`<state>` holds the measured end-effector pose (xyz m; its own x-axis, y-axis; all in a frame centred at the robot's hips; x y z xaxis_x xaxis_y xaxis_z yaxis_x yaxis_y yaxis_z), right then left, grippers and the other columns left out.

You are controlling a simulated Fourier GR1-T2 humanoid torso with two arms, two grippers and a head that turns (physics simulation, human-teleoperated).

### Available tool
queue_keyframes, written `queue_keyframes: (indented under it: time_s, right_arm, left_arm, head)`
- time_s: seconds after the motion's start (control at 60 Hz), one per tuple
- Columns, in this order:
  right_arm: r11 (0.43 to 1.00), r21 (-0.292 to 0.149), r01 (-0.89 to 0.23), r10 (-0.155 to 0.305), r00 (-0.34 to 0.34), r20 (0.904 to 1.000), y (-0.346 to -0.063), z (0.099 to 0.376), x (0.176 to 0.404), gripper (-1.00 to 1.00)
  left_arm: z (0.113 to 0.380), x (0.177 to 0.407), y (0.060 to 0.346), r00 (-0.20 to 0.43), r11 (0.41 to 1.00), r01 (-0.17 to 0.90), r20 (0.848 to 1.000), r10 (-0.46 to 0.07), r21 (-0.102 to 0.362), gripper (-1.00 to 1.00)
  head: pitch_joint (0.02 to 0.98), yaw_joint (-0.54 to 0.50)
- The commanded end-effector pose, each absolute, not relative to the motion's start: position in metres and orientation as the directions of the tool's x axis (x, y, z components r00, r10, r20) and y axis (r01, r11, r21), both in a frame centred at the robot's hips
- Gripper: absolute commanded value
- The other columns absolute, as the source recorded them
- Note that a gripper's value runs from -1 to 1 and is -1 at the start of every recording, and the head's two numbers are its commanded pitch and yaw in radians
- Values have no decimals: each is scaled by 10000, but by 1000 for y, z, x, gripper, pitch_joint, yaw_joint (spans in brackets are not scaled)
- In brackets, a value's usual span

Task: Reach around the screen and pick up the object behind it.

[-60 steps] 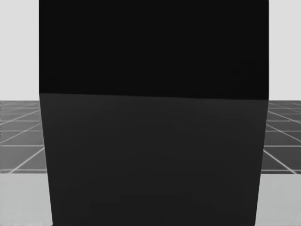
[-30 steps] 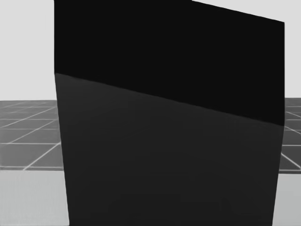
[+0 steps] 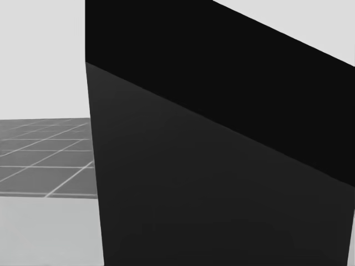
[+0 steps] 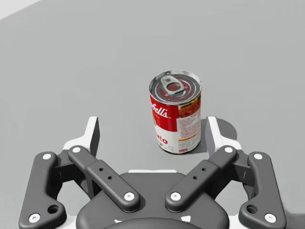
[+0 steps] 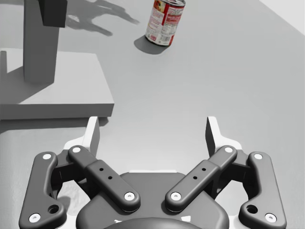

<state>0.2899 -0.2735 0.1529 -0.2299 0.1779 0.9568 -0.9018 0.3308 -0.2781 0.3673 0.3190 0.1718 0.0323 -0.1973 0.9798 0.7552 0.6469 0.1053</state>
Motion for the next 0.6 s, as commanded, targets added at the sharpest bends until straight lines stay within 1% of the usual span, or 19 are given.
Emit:
queue_keyframes:
  time_s: [0.017,0.167,0.267,0.417,0.6]
  right_arm:
    - [3224,-2918,-9005,294,-2986,9539,-268,160,288,-1000]
    - [3171,-3011,-8993,310,-3075,9511,-267,160,286,-1000]
    - [3133,-3057,-8991,330,-3114,9497,-267,159,285,-1000]
    - [3060,-3137,-8989,380,-3178,9474,-264,158,283,-1000]
    - [3021,-3219,-8973,406,-3252,9448,-262,158,282,-1000]
  left_arm:
    - [165,385,305,447,6343,7676,9797,-1955,915,-1000]
    - [157,396,285,525,6039,7922,9763,-2101,874,-1000]
    - [153,403,278,571,5966,7978,9740,-2192,875,-1000]
    - [144,417,265,806,5846,8086,9716,-2223,667,-1000]
    - [129,424,257,1154,5860,8094,9681,-2224,381,-1000]
  head:
    - [212,100]
    - [214,98]
    - [216,95]
    - [222,89]
    - [230,82]
